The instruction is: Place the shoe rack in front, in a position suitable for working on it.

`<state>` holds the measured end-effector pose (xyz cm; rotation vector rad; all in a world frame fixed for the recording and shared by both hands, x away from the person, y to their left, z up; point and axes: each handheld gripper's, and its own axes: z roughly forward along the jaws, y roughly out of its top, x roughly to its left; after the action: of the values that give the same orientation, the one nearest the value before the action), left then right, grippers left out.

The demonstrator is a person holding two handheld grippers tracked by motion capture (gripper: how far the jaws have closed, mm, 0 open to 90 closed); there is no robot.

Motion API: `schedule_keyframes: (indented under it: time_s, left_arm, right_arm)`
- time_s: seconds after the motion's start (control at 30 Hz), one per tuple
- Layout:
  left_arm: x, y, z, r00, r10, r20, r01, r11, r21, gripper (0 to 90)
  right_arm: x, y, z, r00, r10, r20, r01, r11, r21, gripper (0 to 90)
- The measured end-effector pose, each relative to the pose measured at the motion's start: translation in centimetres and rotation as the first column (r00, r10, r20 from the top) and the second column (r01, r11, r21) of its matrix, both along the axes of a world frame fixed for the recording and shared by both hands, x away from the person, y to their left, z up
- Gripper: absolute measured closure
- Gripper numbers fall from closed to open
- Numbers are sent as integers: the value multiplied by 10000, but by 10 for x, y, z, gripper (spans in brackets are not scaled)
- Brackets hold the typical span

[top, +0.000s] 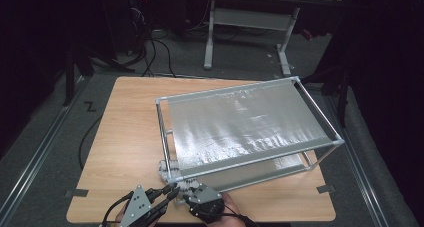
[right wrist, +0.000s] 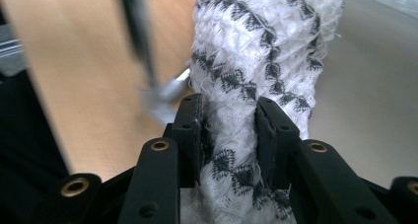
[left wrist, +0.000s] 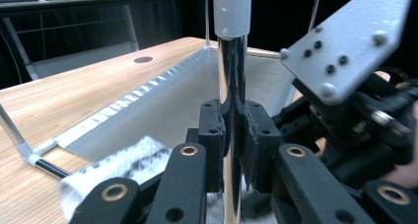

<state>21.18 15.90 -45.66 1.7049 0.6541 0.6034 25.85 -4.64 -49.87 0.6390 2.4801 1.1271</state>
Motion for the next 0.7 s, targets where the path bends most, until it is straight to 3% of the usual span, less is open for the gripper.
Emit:
schedule_keyframes:
  time_s: [0.07,0.23,0.5,0.57,0.6,0.63,0.7]
  left_arm:
    - [0,0,0,10000,3,4,-3,10000,9,800]
    - [0,0,0,10000,6,-3,-6,10000,21,800]
    - [0,0,0,10000,-12,-9,12,10000,4,800]
    - [0,0,0,10000,-15,-24,15,10000,10,800]
    - [0,0,0,10000,-7,-19,7,10000,14,801]
    - [0,0,0,10000,-7,-19,7,10000,14,801]
    - [0,0,0,10000,-26,-30,26,10000,-1,801]
  right_arm:
    - [-4,3,0,9997,203,106,-202,9998,-76,659]
    - [-2,2,0,9999,117,61,-117,9999,-91,657]
    - [12,-13,-1,9971,-761,35,762,9967,-273,668]
    - [18,-20,-1,9946,-1035,34,1036,9942,-274,668]
    - [22,-28,-2,9887,-1487,-181,1480,9884,-338,668]
    - [22,-28,-2,9887,-1487,-181,1480,9884,-338,668]
    - [31,-38,-2,9892,-1452,173,1458,9886,-368,668]
